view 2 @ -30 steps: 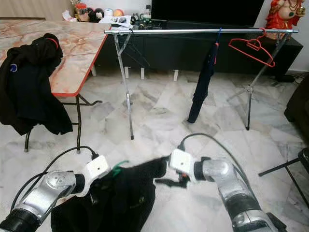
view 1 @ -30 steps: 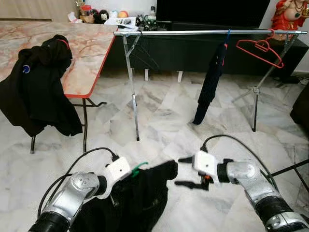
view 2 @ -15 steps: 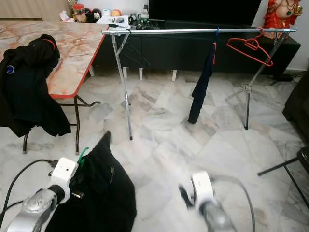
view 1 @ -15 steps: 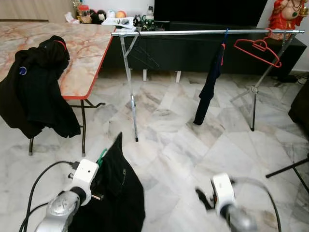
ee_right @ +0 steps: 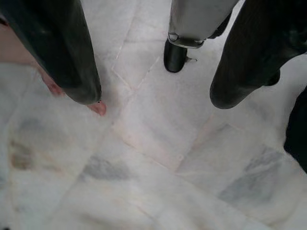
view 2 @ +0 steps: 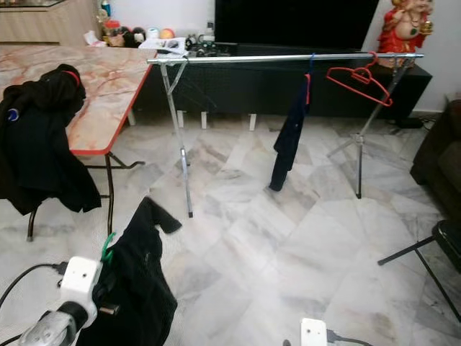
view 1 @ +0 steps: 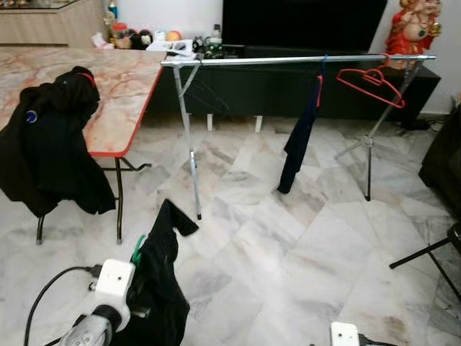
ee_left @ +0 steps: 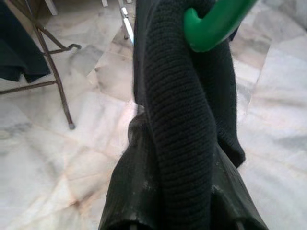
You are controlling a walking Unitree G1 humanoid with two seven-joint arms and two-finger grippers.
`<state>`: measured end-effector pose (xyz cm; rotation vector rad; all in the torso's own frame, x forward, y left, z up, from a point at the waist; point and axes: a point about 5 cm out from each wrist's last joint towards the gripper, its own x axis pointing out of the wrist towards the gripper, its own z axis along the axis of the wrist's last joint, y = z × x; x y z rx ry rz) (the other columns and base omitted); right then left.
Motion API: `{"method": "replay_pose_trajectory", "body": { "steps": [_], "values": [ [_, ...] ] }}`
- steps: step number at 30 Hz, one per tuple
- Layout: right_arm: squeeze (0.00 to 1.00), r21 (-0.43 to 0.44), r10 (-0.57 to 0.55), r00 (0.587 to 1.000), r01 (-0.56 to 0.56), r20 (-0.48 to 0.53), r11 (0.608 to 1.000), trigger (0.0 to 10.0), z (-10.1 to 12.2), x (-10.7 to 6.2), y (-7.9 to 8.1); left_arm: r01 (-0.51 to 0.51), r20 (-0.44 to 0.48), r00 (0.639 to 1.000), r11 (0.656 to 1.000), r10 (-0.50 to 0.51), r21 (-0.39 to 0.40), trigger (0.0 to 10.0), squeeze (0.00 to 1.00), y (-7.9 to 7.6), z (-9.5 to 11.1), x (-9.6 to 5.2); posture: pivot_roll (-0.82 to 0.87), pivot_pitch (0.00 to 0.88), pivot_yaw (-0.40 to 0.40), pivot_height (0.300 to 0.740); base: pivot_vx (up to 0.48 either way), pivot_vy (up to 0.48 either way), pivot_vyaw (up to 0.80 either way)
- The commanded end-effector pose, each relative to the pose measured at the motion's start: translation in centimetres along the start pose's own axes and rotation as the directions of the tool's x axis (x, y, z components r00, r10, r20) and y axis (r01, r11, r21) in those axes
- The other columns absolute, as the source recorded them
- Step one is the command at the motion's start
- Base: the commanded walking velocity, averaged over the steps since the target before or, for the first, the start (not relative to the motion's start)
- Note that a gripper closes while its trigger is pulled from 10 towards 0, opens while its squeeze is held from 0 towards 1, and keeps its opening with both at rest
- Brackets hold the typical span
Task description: Hang hanger
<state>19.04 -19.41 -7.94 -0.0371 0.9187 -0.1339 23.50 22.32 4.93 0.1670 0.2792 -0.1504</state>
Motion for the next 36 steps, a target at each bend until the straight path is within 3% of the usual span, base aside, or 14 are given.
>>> {"method": "replay_pose_trajectory", "body": {
  "steps": [1, 3, 9, 11, 20, 30, 36],
  "values": [
    [0.0, 0.011, -0.013, 1.0, 0.013, -0.022, 1.0, 10.0, -0.3, 0.0, 0.0, -0.001, 0.017, 1.0, 0.999, 0.0, 0.032, 10.0, 0.0, 0.6, 0.7, 0.3, 0.03, 0.0, 0.004, 0.74, 0.0, 0.0, 0.0],
    [0.0, 0.006, -0.025, 0.999, 0.025, -0.025, 1.0, 10.0, -0.5, -0.1, -0.4, 0.017, 0.017, 1.0, 0.998, -0.018, 0.057, 10.0, 0.0, 0.3, 1.0, 0.8, 0.02, 0.0, 0.013, 0.74, 0.0, 0.0, 0.0],
    [0.0, -0.019, -0.031, 0.998, 0.03, -0.05, 0.999, 10.0, -1.3, -0.2, -0.9, 0.061, 0.026, 0.998, 0.998, -0.062, 0.016, 10.0, 0.0, -1.3, 1.2, 1.4, -0.01, 0.0, 0.016, 0.74, 0.251, 0.0, -0.13],
    [0.0, -0.006, -0.037, 0.997, 0.037, -0.063, 0.999, 10.0, -1.9, -0.4, -1.0, 0.087, 0.015, 0.996, 0.995, -0.088, 0.044, 10.0, 0.0, -1.8, 1.0, 1.6, -0.01, 0.0, 0.017, 0.74, 0.48, 0.0, -0.77],
    [0.0, -0.088, -0.006, 0.997, -0.002, -0.083, 0.996, 10.0, -2.6, -0.5, -0.1, 0.083, 0.019, 0.996, 0.996, -0.084, 0.028, 10.0, 0.0, -1.8, 1.1, 1.8, 0.01, 0.0, 0.007, 0.74, 0.47, 0.0, -0.42],
    [0.0, -0.069, 0.015, 0.999, -0.019, -0.052, 0.997, 10.0, -1.5, -0.3, 0.3, 0.074, 0.016, 0.997, 0.997, -0.074, 0.031, 10.0, 0.0, -1.6, 1.4, 1.9, 0.02, 0.0, 0.011, 0.74, 0.48, 0.0, 0.0],
    [0.0, -0.101, 0.006, 0.998, -0.012, -0.056, 0.995, 10.0, -1.5, -0.3, -0.1, 0.049, 0.016, 0.999, 0.999, -0.05, 0.019, 10.0, 0.0, -1.2, 1.5, 2.1, 0.03, 0.0, 0.009, 0.74, 0.48, 0.0, 0.0]
  ]
}}
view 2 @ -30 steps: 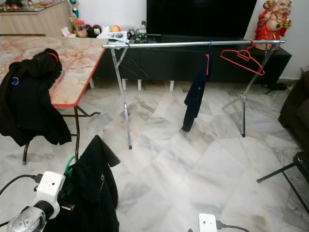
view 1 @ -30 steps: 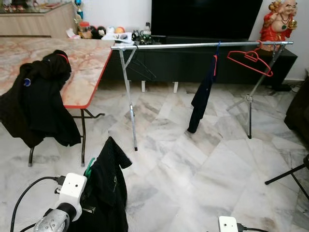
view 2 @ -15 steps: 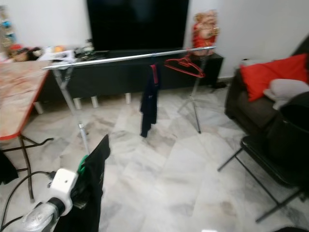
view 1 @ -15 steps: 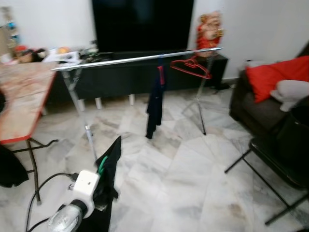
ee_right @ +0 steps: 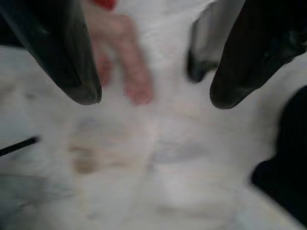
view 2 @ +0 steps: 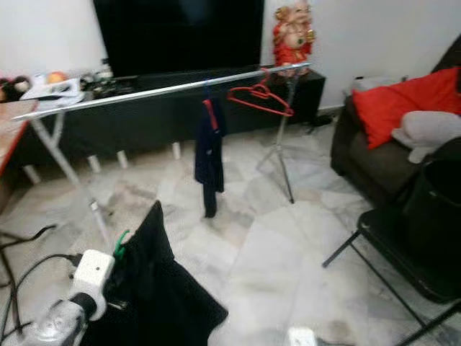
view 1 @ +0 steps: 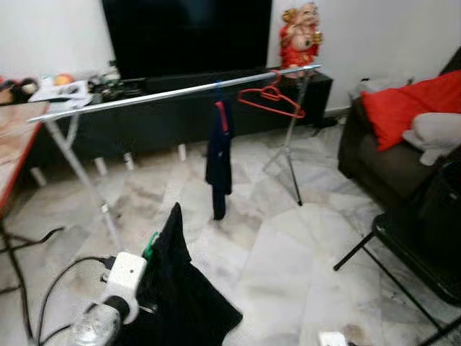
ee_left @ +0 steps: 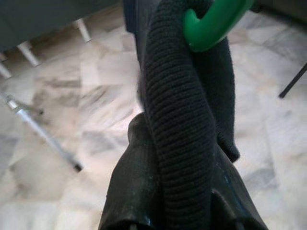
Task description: Hang hanger
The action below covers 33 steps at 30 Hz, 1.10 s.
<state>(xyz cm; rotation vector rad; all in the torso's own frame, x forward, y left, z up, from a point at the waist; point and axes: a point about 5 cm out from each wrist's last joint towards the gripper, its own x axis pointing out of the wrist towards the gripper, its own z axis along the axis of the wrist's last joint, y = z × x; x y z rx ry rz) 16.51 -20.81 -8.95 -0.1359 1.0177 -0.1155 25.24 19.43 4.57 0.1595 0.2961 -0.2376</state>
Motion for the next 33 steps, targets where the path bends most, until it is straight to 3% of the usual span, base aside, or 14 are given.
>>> {"method": "replay_pose_trajectory", "body": {
  "steps": [1, 6, 14, 33],
  "values": [
    [0.0, -0.008, 0.035, 0.999, -0.035, 0.04, 0.999, 10.0, 1.23, 0.12, 1.27, -0.041, 0.025, 0.999, 0.999, 0.041, 0.015, 10.0, 0.0, 1.39, 0.86, -0.18, 0.03, 0.0, 0.009, 0.74, 0.48, 0.0, 0.0],
    [0.0, -0.055, 0.053, 0.997, -0.05, 0.056, 0.997, 10.0, 1.43, 0.12, 1.35, -0.073, 0.017, 0.997, 0.997, 0.073, -0.001, 10.0, 0.0, 1.86, 0.86, -0.06, 0.03, 0.0, 0.005, 0.74, 0.48, 0.0, 0.49],
    [0.0, -0.046, 0.058, 0.997, -0.057, 0.043, 0.997, 10.0, 1.19, 0.1, 1.53, -0.077, 0.016, 0.997, 0.997, 0.077, -0.013, 10.0, 0.0, 1.92, 1.04, 0.13, 0.03, 0.0, 0.003, 0.74, 0.48, 0.0, 0.75],
    [0.0, 0.008, 0.041, 0.999, -0.041, 0.017, 0.999, 10.0, 0.66, 0.06, 1.52, -0.016, -0.024, 1.0, 1.0, 0.017, 0.011, 10.0, 0.0, 1.48, 0.97, 0.37, 0.04, 0.03, 0.006, 0.74, 0.48, 0.0, -0.08]
  ]
}}
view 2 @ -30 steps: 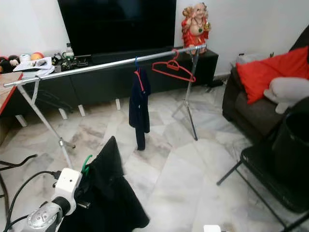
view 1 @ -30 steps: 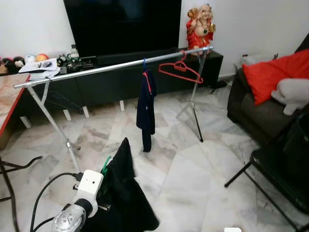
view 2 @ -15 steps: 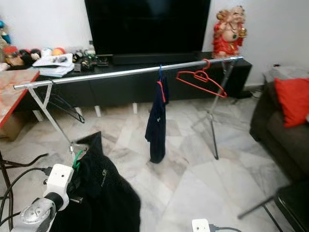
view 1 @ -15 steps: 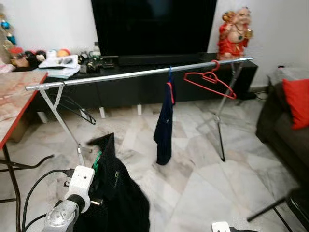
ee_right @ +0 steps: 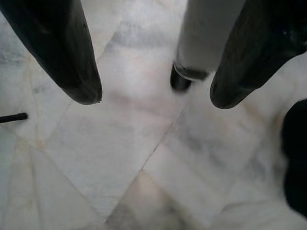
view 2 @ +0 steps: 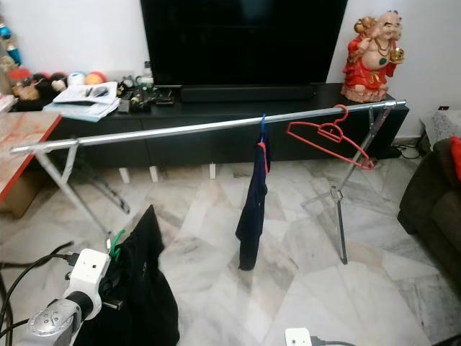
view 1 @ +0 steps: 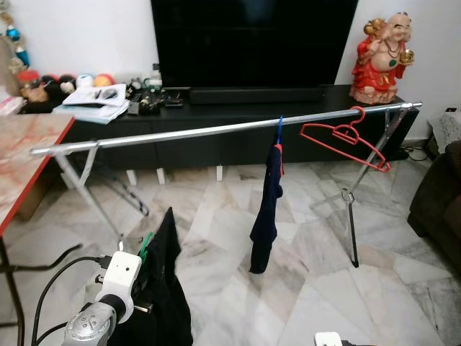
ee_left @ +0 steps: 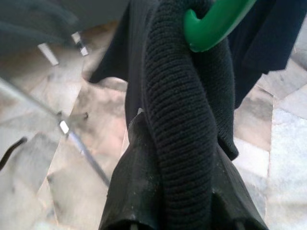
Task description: Hang hanger
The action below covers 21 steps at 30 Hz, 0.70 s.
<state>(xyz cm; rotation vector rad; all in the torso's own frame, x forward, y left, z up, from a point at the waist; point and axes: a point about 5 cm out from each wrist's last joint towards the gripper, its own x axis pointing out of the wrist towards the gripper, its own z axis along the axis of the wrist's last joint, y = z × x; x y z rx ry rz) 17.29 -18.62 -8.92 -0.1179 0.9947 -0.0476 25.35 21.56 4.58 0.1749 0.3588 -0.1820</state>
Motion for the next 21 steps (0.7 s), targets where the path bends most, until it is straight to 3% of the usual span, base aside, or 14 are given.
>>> {"method": "replay_pose_trajectory", "body": {
  "steps": [1, 4, 18, 21],
  "values": [
    [0.0, 0.02, -0.021, 1.0, 0.022, -0.011, 1.0, 10.0, -0.2, 0.0, -0.6, 0.038, 0.043, 0.998, 0.999, -0.038, 0.013, 10.0, 0.0, -0.7, 1.5, 0.7, 0.04, 0.032, 0.006, 0.74, 0.48, 0.0, -0.8],
    [0.0, 0.005, -0.015, 1.0, 0.015, -0.012, 1.0, 10.0, -0.1, 0.0, -0.5, 0.04, 0.045, 0.998, 0.999, -0.04, 0.012, 10.0, 0.0, -0.7, 1.6, 0.8, 0.04, 0.033, 0.007, 0.74, 0.48, 0.0, -0.8],
    [0.0, 0.008, -0.017, 1.0, 0.018, -0.019, 1.0, 10.0, -0.3, 0.0, -1.2, 0.066, 0.06, 0.996, 0.998, -0.067, 0.016, 10.0, 0.0, -1.0, 2.4, 1.4, 0.04, 0.053, 0.002, 0.74, 0.48, 0.0, 0.0],
    [0.0, -0.016, -0.017, 0.999, 0.016, -0.027, 1.0, 10.0, -0.3, 0.0, -1.2, 0.117, 0.068, 0.991, 0.993, -0.118, 0.014, 10.0, 0.0, -1.4, 2.6, 1.5, 0.04, 0.06, -0.002, 0.74, 0.109, 0.0, 0.0]
  ]
}}
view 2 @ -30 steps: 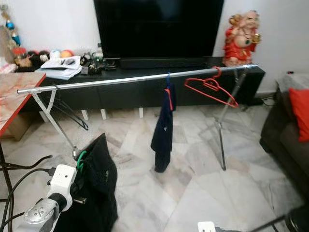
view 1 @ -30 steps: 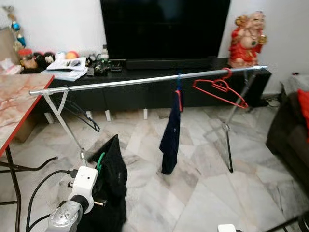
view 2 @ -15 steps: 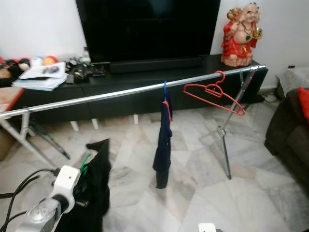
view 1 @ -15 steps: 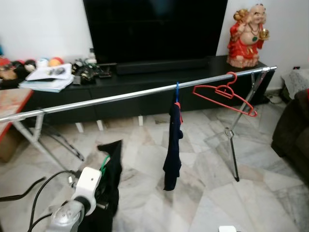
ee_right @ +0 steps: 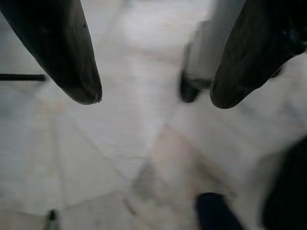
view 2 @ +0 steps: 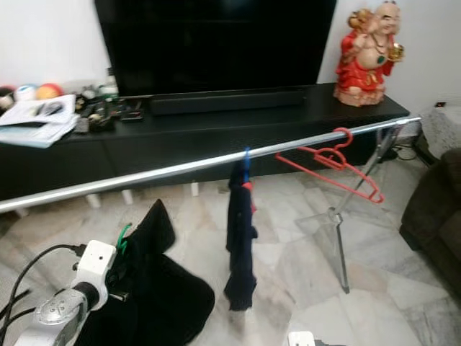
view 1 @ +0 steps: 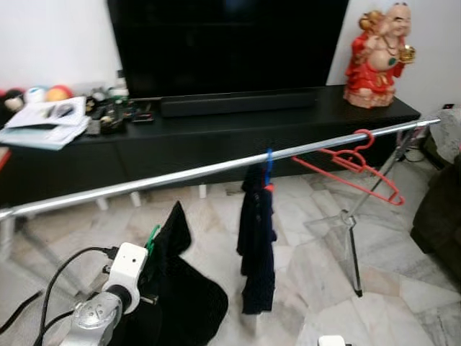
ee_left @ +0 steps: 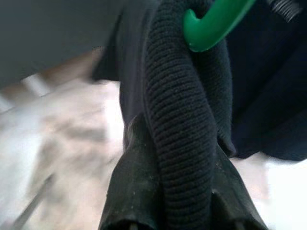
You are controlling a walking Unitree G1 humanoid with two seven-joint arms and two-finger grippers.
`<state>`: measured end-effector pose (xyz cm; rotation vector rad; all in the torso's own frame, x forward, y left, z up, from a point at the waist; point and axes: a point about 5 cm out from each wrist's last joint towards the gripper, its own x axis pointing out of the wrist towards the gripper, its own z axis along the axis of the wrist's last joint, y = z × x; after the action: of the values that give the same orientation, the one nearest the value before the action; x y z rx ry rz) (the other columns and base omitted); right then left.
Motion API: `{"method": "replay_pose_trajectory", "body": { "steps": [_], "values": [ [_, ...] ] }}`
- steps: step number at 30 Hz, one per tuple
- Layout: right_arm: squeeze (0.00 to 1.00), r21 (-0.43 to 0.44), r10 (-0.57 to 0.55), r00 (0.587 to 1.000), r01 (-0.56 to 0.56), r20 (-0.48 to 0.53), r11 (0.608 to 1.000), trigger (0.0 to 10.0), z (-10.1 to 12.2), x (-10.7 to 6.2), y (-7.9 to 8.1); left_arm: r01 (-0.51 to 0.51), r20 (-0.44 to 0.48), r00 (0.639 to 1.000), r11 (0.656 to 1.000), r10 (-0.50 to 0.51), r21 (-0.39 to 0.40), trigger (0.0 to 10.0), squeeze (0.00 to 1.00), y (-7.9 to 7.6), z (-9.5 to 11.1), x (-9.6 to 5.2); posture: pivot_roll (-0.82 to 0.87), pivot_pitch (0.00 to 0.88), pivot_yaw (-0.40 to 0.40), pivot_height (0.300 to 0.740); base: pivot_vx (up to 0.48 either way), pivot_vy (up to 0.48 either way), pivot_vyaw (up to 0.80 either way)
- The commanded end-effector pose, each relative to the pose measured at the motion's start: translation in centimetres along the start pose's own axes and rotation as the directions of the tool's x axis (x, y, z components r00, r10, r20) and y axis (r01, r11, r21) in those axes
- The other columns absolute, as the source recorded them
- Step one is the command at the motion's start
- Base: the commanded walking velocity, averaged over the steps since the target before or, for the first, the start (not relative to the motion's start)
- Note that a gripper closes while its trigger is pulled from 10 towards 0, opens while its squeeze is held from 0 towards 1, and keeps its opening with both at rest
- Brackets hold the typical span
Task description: Hang hanger
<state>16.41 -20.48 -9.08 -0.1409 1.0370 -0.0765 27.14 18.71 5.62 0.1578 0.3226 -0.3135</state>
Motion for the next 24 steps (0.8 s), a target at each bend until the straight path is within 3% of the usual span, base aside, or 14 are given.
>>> {"method": "replay_pose_trajectory", "body": {
  "steps": [1, 7, 14, 24],
  "values": [
    [0.0, -0.004, 0.017, 1.0, -0.017, 0.018, 1.0, 10.0, 0.7, 0.1, 0.6, 0.035, 0.012, 0.999, 0.999, -0.035, 0.019, 10.0, 0.0, 0.6, 0.6, -0.2, 0.04, 0.065, -0.002, 0.74, 0.0, 0.0, 0.0],
    [0.0, 0.004, 0.023, 1.0, -0.023, 0.02, 1.0, 10.0, 0.8, 0.1, 0.8, 0.177, -0.052, 0.984, 0.976, -0.171, 0.129, 10.0, 0.0, -0.2, 0.5, 0.0, 0.05, 0.068, -0.001, 0.74, 0.0, 0.0, 0.0],
    [0.0, 0.0, 0.031, 0.999, -0.031, 0.026, 1.0, 10.0, 1.2, 0.2, 1.3, 0.21, -0.015, 0.977, 0.966, -0.21, 0.153, 10.0, 0.0, 0.0, 2.3, 1.2, 0.05, 0.069, 0.0, 0.74, 0.0, 0.0, 0.0],
    [0.0, 0.003, 0.037, 0.999, -0.037, 0.03, 0.999, 10.0, 1.4, 0.2, 1.9, 0.35, -0.033, 0.934, 0.894, -0.356, 0.278, 10.0, 0.0, -1.6, 4.3, 2.8, 0.05, 0.072, 0.014, 0.74, 0.0, 0.0, 0.0]
  ]
}}
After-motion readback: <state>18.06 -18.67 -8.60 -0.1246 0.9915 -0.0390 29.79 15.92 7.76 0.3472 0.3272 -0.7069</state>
